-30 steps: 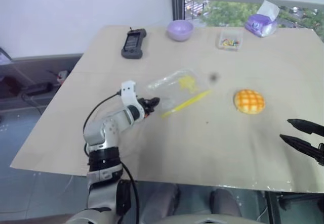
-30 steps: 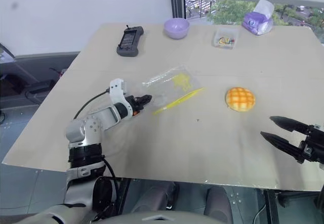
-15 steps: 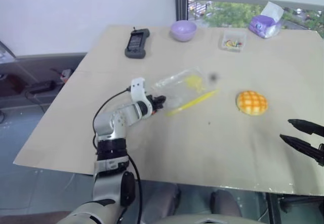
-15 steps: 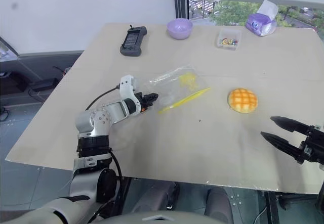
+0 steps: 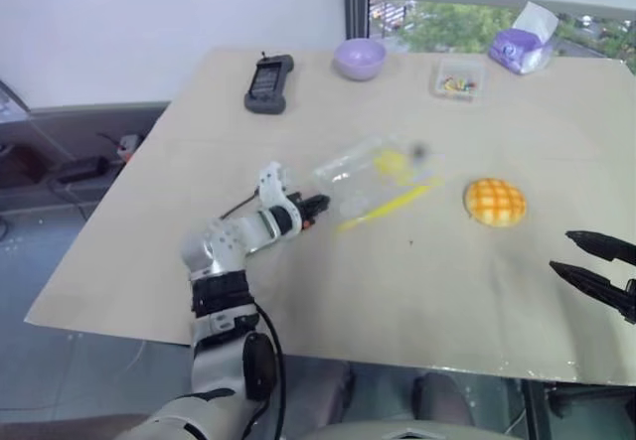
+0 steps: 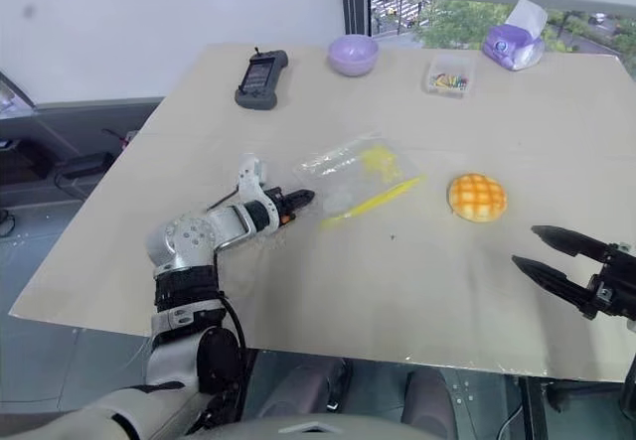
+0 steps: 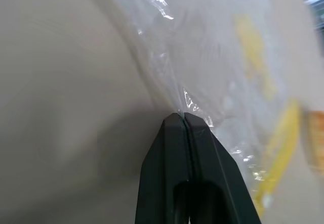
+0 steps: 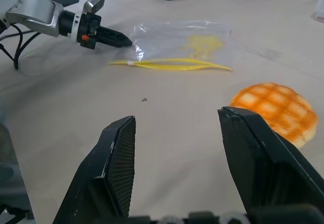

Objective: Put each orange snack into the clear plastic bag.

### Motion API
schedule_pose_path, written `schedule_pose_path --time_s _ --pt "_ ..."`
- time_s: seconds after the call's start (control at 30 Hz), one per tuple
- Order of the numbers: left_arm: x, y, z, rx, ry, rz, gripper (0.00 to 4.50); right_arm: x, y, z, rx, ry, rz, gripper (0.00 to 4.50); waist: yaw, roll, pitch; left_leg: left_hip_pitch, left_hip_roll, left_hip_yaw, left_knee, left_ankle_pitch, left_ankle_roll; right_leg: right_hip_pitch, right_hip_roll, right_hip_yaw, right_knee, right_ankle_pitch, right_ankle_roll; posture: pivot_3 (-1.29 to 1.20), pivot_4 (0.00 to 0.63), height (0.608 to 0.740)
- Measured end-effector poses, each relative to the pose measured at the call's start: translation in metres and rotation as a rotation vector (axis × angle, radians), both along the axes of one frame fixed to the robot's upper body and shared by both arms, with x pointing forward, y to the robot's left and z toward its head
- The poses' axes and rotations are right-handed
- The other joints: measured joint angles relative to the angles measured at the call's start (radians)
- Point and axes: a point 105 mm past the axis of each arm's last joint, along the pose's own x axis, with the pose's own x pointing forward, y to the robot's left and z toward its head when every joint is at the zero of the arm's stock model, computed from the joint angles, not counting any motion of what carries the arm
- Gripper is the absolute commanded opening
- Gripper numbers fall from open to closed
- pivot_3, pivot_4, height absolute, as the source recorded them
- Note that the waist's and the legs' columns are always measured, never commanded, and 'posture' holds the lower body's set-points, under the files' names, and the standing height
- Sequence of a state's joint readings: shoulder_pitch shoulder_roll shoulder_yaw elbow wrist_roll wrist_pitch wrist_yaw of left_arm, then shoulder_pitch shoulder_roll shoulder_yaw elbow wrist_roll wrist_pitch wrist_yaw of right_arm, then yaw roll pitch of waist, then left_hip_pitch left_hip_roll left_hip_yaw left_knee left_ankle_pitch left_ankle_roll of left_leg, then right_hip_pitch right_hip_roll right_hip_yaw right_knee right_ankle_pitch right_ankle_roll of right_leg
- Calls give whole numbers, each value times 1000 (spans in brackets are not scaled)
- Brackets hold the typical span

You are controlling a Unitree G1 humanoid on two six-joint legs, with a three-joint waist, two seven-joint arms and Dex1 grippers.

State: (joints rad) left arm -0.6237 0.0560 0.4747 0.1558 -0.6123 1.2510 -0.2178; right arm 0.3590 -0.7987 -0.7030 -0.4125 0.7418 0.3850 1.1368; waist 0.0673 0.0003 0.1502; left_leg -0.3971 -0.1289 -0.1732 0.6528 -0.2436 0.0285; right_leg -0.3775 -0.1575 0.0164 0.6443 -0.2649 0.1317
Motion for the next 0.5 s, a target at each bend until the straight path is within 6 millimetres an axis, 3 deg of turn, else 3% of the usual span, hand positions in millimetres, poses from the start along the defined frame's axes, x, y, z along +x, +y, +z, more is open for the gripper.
schedule_pose_path --time_s 0.23,0.5 --pt "-21 -30 15 -250 49 -143 54 12 10 -5 -27 -14 22 2830 -7 -12 7 -1 0 0 0 0 0 -1 0 0 0 0 0 0 150 740" --pt "-33 -49 30 -316 89 -272 54 41 42 -41 -200 -5 26 2830 -35 -17 11 -2 0 0 0 0 -1 -2 0 0 0 0 0 0 150 740"
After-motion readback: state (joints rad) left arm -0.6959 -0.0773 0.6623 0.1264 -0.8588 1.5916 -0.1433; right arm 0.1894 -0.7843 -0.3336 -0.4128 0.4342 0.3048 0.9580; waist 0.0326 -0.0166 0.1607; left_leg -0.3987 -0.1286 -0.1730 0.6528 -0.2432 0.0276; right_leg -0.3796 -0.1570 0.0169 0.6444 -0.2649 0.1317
